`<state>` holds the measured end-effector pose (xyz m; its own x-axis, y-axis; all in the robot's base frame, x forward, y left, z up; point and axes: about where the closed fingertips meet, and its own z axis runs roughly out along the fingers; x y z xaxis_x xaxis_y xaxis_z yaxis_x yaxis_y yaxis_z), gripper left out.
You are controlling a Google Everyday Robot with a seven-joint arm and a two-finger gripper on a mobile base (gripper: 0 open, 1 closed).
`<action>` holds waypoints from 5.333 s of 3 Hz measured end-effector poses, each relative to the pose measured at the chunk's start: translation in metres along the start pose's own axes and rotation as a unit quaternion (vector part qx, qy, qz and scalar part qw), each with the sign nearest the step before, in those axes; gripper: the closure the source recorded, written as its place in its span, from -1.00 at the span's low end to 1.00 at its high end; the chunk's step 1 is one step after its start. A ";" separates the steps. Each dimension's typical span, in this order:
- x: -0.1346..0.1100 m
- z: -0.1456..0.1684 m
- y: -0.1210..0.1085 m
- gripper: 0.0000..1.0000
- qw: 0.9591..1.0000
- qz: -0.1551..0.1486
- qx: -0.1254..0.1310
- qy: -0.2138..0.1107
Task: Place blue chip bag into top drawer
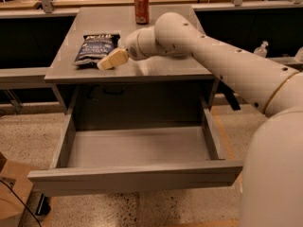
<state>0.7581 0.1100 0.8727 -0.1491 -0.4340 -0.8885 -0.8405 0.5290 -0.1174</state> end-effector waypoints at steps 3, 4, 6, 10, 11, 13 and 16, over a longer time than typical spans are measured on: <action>-0.019 0.080 -0.021 -0.17 0.999 0.007 0.013 -0.041; -0.026 0.085 -0.014 0.27 0.999 0.001 0.010 -0.046; -0.049 0.060 -0.003 1.00 0.997 -0.003 -0.012 -0.075; -0.096 -0.091 0.032 1.00 0.990 -0.063 -0.112 -0.064; -0.093 -0.096 0.045 1.00 0.988 -0.066 -0.127 -0.052; -0.079 -0.163 0.115 1.00 0.991 -0.044 -0.113 -0.052; 0.074 -0.145 0.154 0.65 0.990 0.087 -0.112 -0.026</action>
Offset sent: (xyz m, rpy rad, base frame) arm 0.0850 0.0581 -0.0187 0.1006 -0.0526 -0.0444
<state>0.5418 0.0536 0.8534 -0.2798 -0.3093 -0.9089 -0.8994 0.4155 0.1355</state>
